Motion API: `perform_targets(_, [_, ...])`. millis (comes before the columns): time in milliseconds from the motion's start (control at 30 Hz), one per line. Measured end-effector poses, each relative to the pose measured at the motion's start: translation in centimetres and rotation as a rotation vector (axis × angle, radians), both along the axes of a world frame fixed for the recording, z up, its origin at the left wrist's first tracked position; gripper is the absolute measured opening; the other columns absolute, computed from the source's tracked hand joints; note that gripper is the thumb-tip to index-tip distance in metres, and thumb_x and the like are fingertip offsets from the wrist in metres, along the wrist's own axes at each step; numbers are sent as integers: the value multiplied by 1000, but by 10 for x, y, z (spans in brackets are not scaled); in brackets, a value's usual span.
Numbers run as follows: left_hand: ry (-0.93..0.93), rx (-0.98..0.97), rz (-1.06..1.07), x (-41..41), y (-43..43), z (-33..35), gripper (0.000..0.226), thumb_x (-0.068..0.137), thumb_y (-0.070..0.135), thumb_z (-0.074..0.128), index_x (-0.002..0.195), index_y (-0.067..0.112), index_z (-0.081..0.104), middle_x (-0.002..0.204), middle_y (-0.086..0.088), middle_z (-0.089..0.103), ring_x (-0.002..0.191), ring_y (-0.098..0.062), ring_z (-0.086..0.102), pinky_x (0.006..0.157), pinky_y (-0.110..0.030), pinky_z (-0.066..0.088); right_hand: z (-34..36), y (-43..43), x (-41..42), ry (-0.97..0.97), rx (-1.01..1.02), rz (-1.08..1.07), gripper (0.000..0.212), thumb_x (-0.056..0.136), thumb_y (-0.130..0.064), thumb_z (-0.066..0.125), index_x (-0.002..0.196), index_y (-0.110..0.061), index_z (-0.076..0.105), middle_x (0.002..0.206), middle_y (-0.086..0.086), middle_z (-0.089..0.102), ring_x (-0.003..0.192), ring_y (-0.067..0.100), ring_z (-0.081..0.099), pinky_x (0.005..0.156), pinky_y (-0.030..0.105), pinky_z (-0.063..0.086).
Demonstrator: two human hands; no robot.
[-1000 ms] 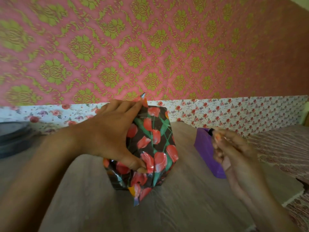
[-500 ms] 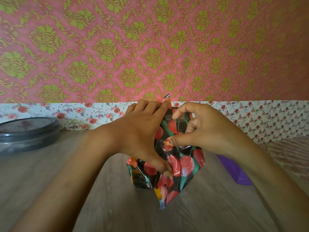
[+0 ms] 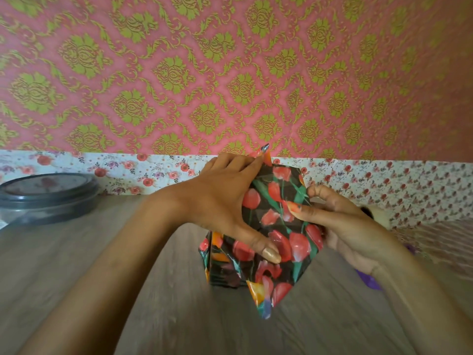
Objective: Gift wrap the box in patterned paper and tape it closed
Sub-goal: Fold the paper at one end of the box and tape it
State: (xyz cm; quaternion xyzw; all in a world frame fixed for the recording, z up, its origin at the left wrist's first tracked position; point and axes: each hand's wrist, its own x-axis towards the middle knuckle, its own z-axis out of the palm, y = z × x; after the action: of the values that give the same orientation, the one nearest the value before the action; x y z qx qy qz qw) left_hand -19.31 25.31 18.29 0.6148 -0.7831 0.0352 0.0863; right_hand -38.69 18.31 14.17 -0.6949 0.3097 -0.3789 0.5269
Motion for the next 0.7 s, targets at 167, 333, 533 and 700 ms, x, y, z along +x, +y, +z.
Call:
perform_targets(167, [259,-60,-119,8,-3,2,112,41,100,26,141,50,19,120,22,30,113,8,22,102,-17,24,-14,-1,4,-175,37,-44,84,16,-53,90,89,-22,60,88,14,59,76,21,63,68,34,45])
perform_targets(333, [842,-237,-303,17,-13,0,32,84,47,54,110,29,61,110,2,67,98,-7,63,77,-16,52,-19,3,9,-221,6,-127,81,21,-51,89,90,-21,59,89,13,56,78,25,56,63,31,43])
perform_targets(533, [797,-693,-218,29,-30,-9,12,82,32,60,92,31,67,104,14,68,102,1,63,95,-25,48,-18,0,20,-287,-64,-219,46,53,-29,84,90,-29,57,87,15,55,80,25,55,74,37,42])
perform_targets(700, [421,-726,-401,29,-12,-26,35,92,29,44,116,14,65,121,5,63,119,-6,55,101,-21,41,-16,-13,28,-282,-160,-272,27,78,-21,70,99,-36,61,88,27,57,86,33,62,90,49,47])
